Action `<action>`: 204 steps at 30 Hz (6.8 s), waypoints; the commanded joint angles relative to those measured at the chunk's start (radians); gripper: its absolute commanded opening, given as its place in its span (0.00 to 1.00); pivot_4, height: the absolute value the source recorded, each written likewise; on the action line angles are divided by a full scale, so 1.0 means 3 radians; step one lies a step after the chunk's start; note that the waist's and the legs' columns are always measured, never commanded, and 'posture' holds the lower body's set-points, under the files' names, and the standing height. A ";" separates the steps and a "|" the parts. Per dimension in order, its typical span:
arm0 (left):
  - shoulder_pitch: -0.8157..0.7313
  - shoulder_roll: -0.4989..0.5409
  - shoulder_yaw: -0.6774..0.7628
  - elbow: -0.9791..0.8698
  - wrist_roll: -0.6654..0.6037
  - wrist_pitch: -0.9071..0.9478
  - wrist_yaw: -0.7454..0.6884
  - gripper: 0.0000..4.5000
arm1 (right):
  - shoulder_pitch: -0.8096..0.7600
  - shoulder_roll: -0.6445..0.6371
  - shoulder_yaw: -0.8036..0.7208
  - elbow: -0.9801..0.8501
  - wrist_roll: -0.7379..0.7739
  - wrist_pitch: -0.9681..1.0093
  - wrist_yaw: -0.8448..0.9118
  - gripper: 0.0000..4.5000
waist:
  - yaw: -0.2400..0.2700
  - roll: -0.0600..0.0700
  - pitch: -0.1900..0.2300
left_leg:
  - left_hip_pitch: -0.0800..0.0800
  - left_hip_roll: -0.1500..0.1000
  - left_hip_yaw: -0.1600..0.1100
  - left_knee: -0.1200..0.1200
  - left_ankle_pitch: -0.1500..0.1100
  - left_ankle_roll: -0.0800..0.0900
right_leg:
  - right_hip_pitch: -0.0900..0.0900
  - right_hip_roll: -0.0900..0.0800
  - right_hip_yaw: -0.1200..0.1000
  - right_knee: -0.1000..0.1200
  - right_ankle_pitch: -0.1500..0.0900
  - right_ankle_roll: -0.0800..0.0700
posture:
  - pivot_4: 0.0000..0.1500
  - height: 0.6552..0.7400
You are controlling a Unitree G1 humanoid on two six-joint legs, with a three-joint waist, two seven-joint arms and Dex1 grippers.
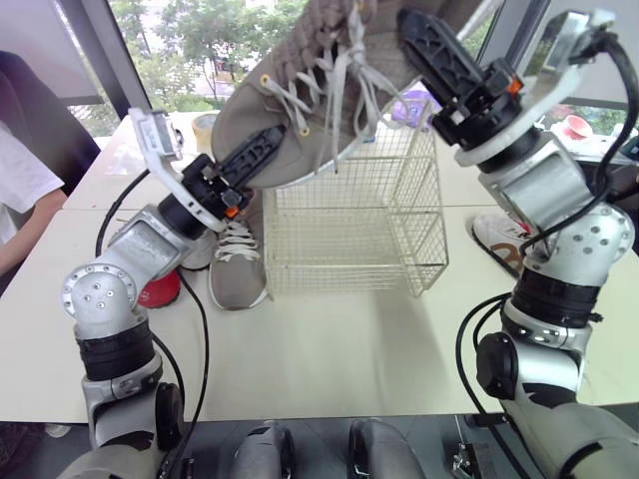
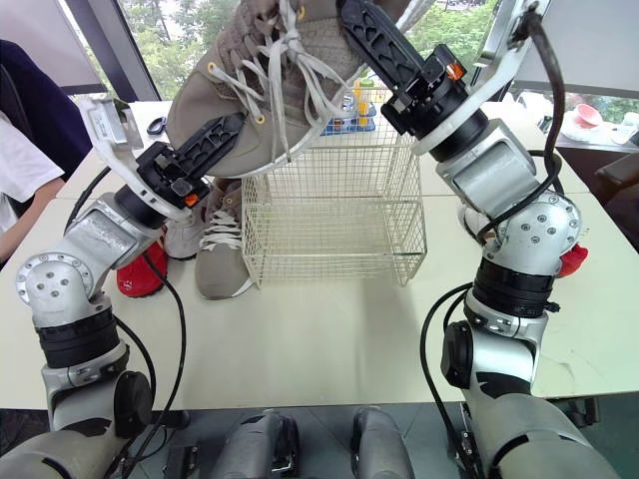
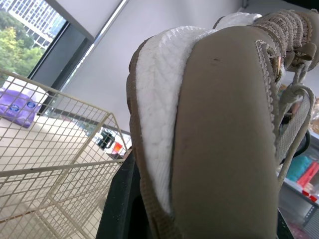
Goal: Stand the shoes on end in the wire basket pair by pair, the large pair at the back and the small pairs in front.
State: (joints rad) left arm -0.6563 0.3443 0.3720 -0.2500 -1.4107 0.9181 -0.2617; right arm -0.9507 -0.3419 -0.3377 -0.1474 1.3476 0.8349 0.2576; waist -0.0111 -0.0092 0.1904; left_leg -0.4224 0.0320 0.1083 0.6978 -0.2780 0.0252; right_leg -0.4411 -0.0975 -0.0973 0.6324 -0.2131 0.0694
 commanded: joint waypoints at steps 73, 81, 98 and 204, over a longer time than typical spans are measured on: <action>0.0345 0.0775 -0.0375 -0.0670 -0.0245 -0.0189 0.0052 1.00 | -0.2435 -0.1154 0.0944 0.4815 -0.4409 -0.3147 0.3835 0.99 | -0.0012 0.0006 0.0005 | -0.0007 -0.0001 0.0007 -0.0016 0.0006 -0.0015 | -0.0013 -0.0002 0.0001 -0.0010 0.0000 -0.0001 | 1.00 1.00; 0.0401 0.0847 -0.0331 -0.0703 -0.0188 -0.0206 0.0071 1.00 | -0.2397 -0.1260 0.0793 0.4565 -0.4276 -0.3121 0.3872 0.99 | -0.0012 0.0006 0.0005 | -0.0007 -0.0001 0.0007 -0.0016 0.0006 -0.0015 | -0.0013 -0.0002 0.0001 -0.0009 0.0000 -0.0001 | 1.00 1.00; -0.0092 0.2044 -0.0320 0.0274 0.1190 0.0120 0.0258 1.00 | -0.0150 -0.1204 0.0367 -0.0191 -0.2576 -0.0476 0.2770 0.99 | 0.0070 0.0008 0.0006 | -0.0003 -0.0001 -0.0001 -0.0020 0.0011 -0.0023 | -0.0010 0.0000 -0.0008 -0.0007 0.0000 -0.0001 | 1.00 1.00; -0.1467 -0.0888 -0.1091 0.3553 0.4583 -0.4913 -0.0004 0.13 | 0.0529 -0.2156 0.0489 -0.1369 -0.1296 0.0204 0.2154 1.00 | 0.0091 -0.0035 0.0018 | -0.0010 -0.0001 0.0005 0.0008 -0.0016 0.0027 | -0.0004 -0.0006 -0.0003 -0.0008 0.0009 0.0009 | 1.00 1.00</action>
State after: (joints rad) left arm -1.0999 0.0831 0.0650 0.8775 -0.0478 -0.5738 -0.2551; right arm -0.7836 -0.9735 -0.1532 -0.5390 0.9413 0.8967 0.9126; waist 0.0162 -0.0198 0.1958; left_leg -0.4251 0.0314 0.1093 0.7001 -0.2827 0.0333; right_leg -0.4417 -0.0993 -0.0984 0.6305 -0.2104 0.0721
